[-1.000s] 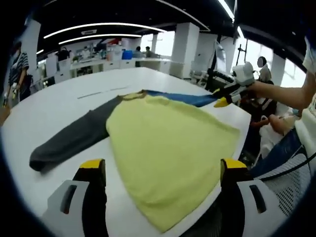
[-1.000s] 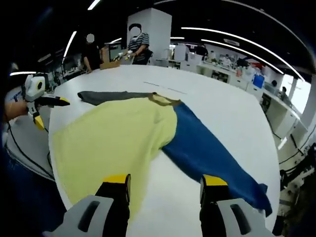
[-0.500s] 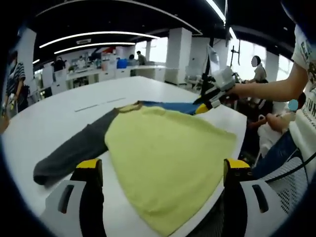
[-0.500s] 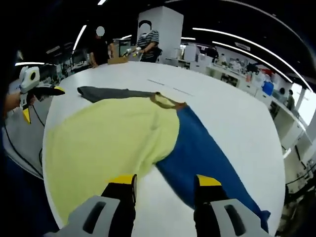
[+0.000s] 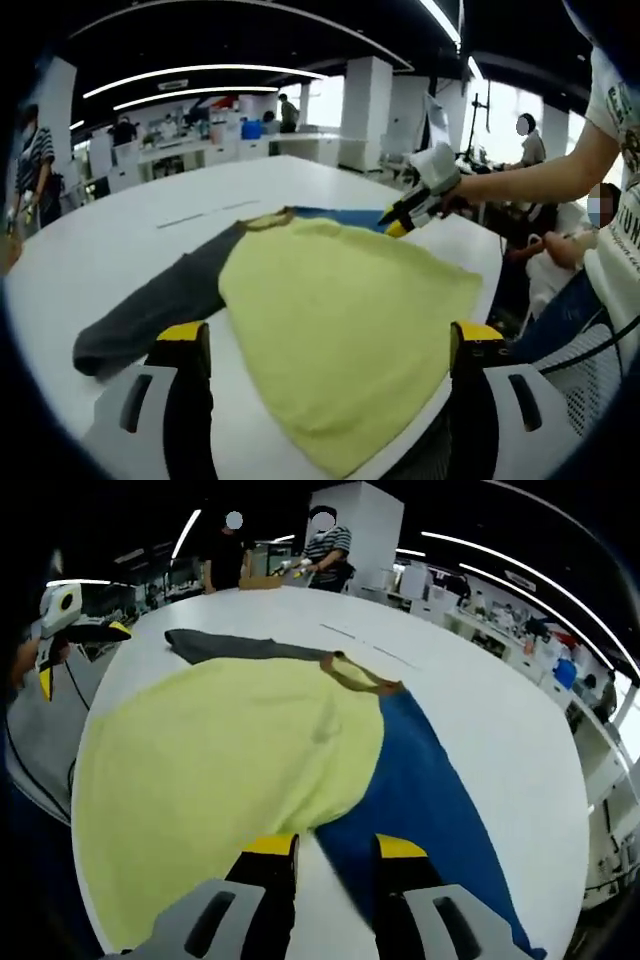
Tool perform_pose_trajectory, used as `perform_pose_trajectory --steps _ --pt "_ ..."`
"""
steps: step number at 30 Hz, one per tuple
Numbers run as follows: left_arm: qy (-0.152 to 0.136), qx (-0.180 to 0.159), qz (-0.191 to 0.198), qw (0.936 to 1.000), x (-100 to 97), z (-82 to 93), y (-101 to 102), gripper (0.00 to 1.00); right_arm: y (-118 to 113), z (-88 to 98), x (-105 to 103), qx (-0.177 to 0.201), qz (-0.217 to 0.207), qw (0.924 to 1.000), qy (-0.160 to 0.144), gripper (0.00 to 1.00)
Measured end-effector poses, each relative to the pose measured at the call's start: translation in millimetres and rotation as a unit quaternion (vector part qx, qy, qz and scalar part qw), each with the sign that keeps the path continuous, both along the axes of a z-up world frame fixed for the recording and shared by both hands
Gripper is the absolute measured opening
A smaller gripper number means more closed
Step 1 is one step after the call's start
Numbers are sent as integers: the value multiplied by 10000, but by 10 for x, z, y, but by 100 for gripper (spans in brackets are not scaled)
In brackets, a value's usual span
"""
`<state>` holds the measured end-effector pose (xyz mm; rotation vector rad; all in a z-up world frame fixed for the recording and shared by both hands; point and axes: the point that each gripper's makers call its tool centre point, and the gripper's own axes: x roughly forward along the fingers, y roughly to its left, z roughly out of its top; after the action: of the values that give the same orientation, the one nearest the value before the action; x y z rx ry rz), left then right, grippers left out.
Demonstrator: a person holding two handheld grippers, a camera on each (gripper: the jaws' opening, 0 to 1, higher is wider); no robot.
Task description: Fold the garment on the visible template until the final outline fits inside the template.
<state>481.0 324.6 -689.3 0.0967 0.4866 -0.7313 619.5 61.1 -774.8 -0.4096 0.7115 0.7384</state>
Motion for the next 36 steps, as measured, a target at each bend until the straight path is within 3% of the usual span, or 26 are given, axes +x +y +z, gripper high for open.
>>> perform_pose_trajectory --steps 7,17,36 --pt "-13 28 95 10000 -9 4 46 94 20 -94 -27 -257 183 9995 85 14" --pt "-18 25 207 9998 1 11 117 89 99 -106 28 -179 207 9996 51 2" --pt "-4 68 276 9996 -10 -12 165 85 -252 -7 141 -465 -461 9977 -180 0"
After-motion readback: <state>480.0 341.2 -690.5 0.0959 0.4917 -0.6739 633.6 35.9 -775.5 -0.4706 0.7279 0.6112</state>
